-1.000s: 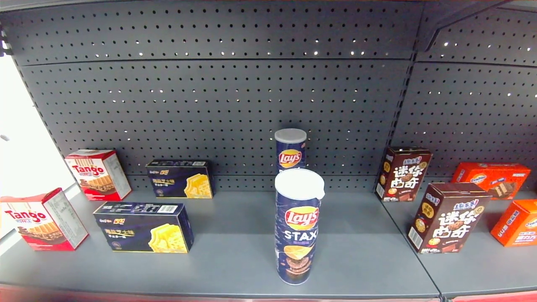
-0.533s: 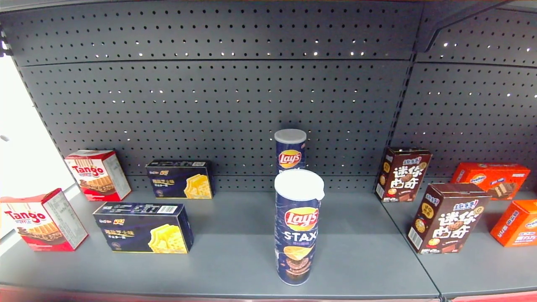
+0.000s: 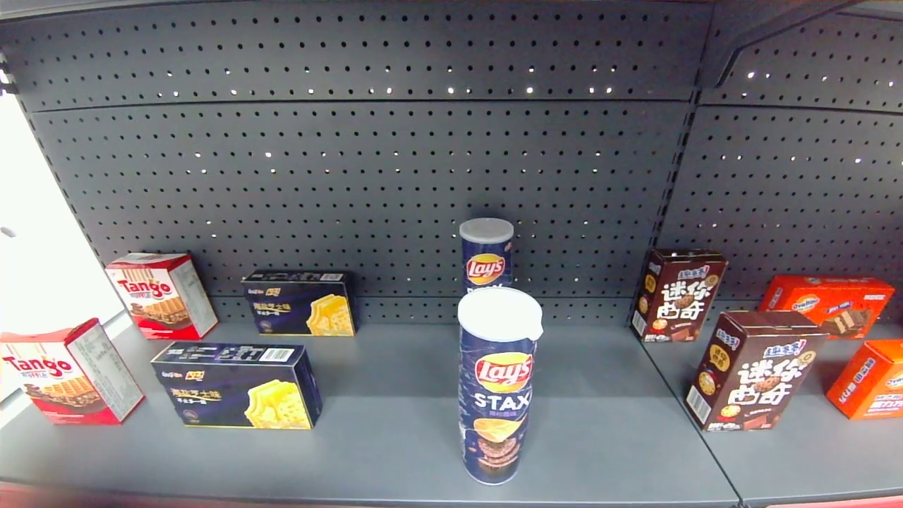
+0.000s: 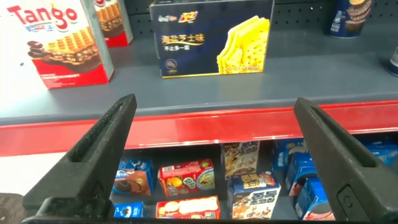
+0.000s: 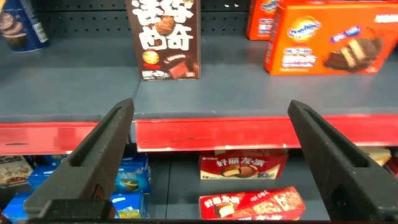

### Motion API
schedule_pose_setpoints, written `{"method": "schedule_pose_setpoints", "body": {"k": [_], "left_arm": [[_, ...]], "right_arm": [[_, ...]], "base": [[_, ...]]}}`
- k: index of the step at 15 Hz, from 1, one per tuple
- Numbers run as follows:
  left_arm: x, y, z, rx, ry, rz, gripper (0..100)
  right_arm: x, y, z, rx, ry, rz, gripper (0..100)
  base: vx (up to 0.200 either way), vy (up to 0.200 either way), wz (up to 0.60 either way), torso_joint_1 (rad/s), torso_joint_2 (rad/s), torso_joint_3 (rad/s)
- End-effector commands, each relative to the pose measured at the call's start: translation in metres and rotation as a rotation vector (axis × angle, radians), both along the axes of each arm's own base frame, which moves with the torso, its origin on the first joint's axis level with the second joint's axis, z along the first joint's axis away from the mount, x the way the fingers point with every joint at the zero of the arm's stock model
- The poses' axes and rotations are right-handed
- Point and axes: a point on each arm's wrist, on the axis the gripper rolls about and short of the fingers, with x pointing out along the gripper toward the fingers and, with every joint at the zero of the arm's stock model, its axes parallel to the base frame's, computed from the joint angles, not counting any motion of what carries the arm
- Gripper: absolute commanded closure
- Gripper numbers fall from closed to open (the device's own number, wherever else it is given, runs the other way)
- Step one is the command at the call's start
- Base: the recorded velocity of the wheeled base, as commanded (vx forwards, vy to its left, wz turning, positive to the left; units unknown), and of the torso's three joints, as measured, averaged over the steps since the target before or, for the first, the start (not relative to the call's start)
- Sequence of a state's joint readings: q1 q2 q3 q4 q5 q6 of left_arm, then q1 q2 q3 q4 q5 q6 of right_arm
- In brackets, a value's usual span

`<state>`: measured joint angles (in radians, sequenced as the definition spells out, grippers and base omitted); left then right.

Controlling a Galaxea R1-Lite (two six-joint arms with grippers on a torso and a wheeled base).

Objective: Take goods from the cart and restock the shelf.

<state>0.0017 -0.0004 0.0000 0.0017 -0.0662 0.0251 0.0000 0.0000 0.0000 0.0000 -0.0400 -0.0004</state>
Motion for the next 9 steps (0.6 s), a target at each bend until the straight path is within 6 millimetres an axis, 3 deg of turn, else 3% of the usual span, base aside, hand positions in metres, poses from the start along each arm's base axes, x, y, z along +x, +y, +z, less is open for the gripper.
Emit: {"method": "schedule_pose_setpoints", "body": {"k": [1, 9], "left_arm": [[0.0000, 0.0000, 0.0000, -0.001, 0.000, 0.000, 0], [0.0000, 0.0000, 0.0000, 0.002, 0.000, -0.001, 0]], "right_arm": [[0.0000, 0.0000, 0.0000, 0.000, 0.000, 0.000, 0], [0.0000, 0.0000, 0.0000, -0.001, 0.000, 0.000, 0]], "base": [[0.000, 0.000, 0.00, 0.000, 0.00, 0.000], [0.000, 0.000, 0.00, 0.000, 0.00, 0.000]]}}
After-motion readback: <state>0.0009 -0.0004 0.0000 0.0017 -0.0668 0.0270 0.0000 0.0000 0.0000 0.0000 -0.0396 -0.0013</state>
